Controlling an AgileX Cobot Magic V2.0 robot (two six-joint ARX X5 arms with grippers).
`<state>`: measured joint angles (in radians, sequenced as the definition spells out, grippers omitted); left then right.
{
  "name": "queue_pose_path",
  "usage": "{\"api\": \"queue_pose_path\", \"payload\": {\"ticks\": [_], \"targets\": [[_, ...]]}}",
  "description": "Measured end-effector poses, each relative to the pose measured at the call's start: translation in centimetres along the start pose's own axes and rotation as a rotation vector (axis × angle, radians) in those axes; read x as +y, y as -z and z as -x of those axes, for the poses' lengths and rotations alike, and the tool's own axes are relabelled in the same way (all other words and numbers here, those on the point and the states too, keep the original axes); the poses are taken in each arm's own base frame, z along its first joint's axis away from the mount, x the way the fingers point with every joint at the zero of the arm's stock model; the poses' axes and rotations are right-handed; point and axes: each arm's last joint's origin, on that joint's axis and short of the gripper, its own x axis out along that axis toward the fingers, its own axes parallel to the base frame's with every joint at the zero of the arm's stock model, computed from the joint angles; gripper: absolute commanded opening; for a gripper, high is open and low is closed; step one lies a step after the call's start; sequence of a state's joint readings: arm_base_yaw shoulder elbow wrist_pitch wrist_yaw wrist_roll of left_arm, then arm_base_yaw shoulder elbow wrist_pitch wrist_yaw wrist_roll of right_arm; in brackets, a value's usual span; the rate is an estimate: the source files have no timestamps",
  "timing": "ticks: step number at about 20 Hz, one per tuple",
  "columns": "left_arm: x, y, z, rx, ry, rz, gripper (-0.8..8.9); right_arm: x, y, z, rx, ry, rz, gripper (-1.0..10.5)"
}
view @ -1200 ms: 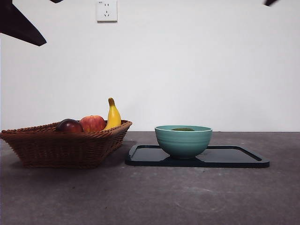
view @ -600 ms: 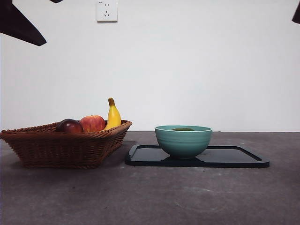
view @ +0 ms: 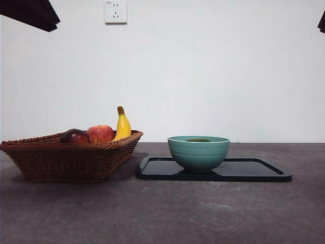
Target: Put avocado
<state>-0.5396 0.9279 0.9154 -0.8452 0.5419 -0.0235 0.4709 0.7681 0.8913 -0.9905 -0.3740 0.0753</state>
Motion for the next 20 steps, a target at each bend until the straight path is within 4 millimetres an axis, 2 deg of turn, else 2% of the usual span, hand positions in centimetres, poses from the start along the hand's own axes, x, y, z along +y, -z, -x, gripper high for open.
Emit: {"api": "queue_pose_path", "payload": {"ticks": [15, 16, 18, 20], "targets": [[0.0, 0.0, 0.0, -0.006, -0.004, -0.008, 0.08, 0.0, -0.1, 0.0, -0.008, -0.001, 0.003, 0.1], [0.1, -0.1, 0.3, -0.029, -0.024, -0.03, 0.08, 0.0, -0.1, 0.0, -0.008, -0.001, 0.003, 0.1], [0.2, -0.7, 1.8, -0.18, -0.128, -0.131, 0.08, 0.0, -0.1, 0.0, -0.008, -0.001, 0.003, 0.1], [0.4, -1.4, 4.3, -0.441, -0.265, -0.239, 0.08, 0.0, -0.1, 0.0, -0.008, -0.001, 0.003, 0.1]]}}
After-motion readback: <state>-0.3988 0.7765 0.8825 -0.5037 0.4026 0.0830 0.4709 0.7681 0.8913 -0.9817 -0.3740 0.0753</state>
